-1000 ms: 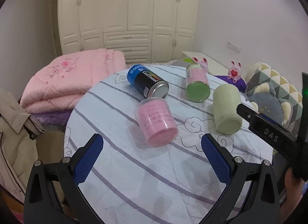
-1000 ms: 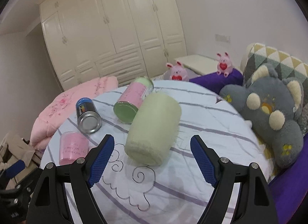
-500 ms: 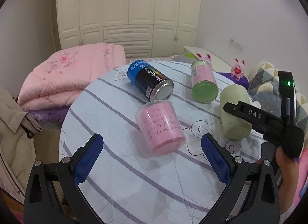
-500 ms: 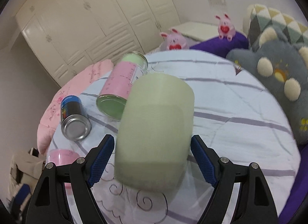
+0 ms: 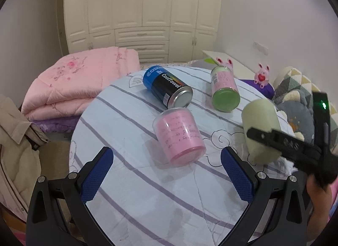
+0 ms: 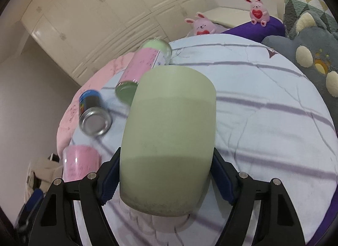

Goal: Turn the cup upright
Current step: 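Lift the pale green cup with the right gripper and rotate it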

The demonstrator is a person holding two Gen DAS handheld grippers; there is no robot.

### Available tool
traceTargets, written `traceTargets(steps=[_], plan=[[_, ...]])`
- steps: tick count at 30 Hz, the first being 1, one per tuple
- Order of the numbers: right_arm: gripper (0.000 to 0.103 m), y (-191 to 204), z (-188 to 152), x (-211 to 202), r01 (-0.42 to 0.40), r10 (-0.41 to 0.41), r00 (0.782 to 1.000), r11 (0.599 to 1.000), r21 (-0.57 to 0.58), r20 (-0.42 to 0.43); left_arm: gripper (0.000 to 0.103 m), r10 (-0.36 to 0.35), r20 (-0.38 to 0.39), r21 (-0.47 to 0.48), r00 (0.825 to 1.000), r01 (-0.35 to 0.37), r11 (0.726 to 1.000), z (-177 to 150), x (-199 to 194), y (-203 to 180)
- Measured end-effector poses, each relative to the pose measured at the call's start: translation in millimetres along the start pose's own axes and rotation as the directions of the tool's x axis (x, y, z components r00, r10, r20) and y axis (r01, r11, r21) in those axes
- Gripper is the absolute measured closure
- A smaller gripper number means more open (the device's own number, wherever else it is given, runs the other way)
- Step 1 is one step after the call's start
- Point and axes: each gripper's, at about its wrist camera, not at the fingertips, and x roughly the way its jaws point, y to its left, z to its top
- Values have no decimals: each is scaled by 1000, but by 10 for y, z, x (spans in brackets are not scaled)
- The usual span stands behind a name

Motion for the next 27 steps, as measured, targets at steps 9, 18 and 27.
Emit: traceTargets(steps=[9,18,27], plan=[[25,121,-457,-236,-89,86,995,995,-54,-57,0,-22,-28,-51,999,21,998,-80,-99,3],[25,245,-558,-221,-149,139,986,983,-107,-97,0,-30,-47,-57,998,27,998,-100,-235,-141],[22,239,-582,-458,-222,214,975,963,-156,-64,0,-78,-80,-48,994,74,996,-23,-279,-436]])
